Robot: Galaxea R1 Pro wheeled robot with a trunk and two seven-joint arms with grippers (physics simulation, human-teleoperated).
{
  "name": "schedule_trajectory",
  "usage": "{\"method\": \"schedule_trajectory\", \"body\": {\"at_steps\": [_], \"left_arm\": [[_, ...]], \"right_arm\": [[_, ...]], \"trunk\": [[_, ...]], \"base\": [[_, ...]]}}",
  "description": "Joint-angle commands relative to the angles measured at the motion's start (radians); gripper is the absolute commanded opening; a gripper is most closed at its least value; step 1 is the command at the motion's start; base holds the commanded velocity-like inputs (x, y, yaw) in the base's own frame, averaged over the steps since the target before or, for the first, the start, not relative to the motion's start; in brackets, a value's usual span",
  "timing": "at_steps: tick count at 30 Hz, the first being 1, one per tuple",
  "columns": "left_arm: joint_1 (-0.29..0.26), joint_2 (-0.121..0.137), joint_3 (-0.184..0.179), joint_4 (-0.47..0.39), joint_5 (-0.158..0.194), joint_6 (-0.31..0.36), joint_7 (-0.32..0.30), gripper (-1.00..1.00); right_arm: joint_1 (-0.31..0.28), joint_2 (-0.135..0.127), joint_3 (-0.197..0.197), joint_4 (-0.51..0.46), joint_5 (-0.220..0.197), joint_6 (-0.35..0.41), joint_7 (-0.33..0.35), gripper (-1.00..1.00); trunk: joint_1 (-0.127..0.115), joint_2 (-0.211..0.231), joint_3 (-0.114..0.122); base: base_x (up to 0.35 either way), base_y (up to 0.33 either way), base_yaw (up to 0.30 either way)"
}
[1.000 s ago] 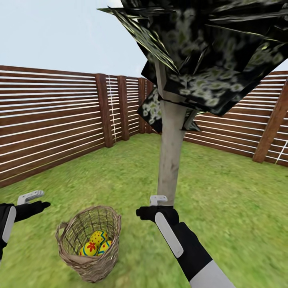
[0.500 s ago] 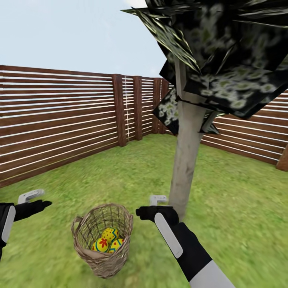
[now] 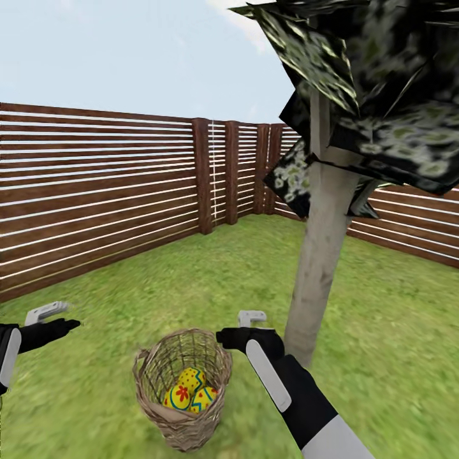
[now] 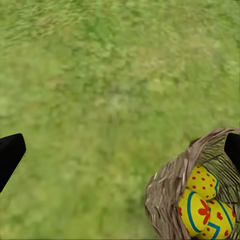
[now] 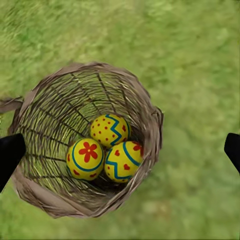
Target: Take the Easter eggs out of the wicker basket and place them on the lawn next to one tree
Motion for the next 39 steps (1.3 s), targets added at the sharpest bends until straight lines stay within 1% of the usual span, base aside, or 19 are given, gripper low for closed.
{"method": "schedule_trajectory", "body": {"at_steps": [1,3,4,12,24,27,29,32,34,36,39], "left_arm": [[-0.001,0.0,0.018,0.0,0.005,0.005,-0.001,1.0],[-0.001,0.0,0.05,0.0,0.005,0.005,-0.001,1.0],[-0.001,0.0,0.073,0.0,0.005,0.004,-0.001,1.0],[-0.001,-0.002,0.081,0.0,0.004,0.004,-0.001,1.0],[-0.001,-0.002,0.081,0.0,0.004,0.004,-0.001,1.0],[-0.001,-0.002,0.081,0.0,0.004,0.004,-0.001,1.0],[-0.001,-0.002,0.081,0.0,0.004,0.003,-0.001,1.0],[-0.001,-0.003,0.081,0.0,0.004,0.002,-0.001,1.0],[-0.001,-0.003,0.081,0.0,0.004,0.002,-0.001,1.0],[-0.001,-0.004,0.081,0.0,0.004,0.002,-0.001,1.0],[-0.001,-0.004,0.081,0.0,0.004,0.002,-0.001,1.0]], "right_arm": [[-0.001,0.0,0.001,-0.001,-0.01,0.001,-0.011,1.0],[0.0,0.0,0.001,-0.001,-0.01,0.001,-0.011,1.0],[-0.001,0.0,0.001,0.0,-0.01,0.002,-0.011,1.0],[-0.001,0.0,0.001,0.0,-0.011,0.001,-0.011,1.0],[-0.003,0.0,0.002,-0.002,-0.011,0.011,-0.014,1.0],[-0.013,0.0,0.002,-0.001,-0.017,0.015,-0.038,1.0],[-0.026,0.0,0.002,0.0,-0.025,0.026,-0.084,1.0],[-0.035,0.0,0.001,0.002,-0.035,0.069,-0.15,1.0],[-0.043,0.0,0.0,0.006,-0.051,0.09,-0.166,1.0],[-0.054,0.0,0.0,0.024,-0.077,0.109,-0.175,1.0],[-0.081,0.0,0.0,0.081,-0.12,0.127,-0.186,1.0]], "trunk": [[0.0,0.0,-0.001],[0.0,0.0,-0.001],[0.0,0.0,-0.001],[0.0,0.0,-0.001],[0.0,0.0,-0.001],[0.0,0.0,-0.001],[0.0,0.0,-0.001],[0.0,0.0,-0.001],[0.0,0.0,-0.001],[0.0,0.0,-0.001],[0.0,0.0,-0.001]], "base": [[0.147,0.258,0.001],[0.147,0.259,0.0],[0.147,0.26,0.0],[0.098,0.261,0.0],[-0.032,0.23,0.0],[0.124,0.17,0.0],[0.064,0.062,0.0],[0.021,0.02,0.0],[0.005,0.008,0.0],[0.049,0.084,0.0],[0.125,0.208,0.0]]}}
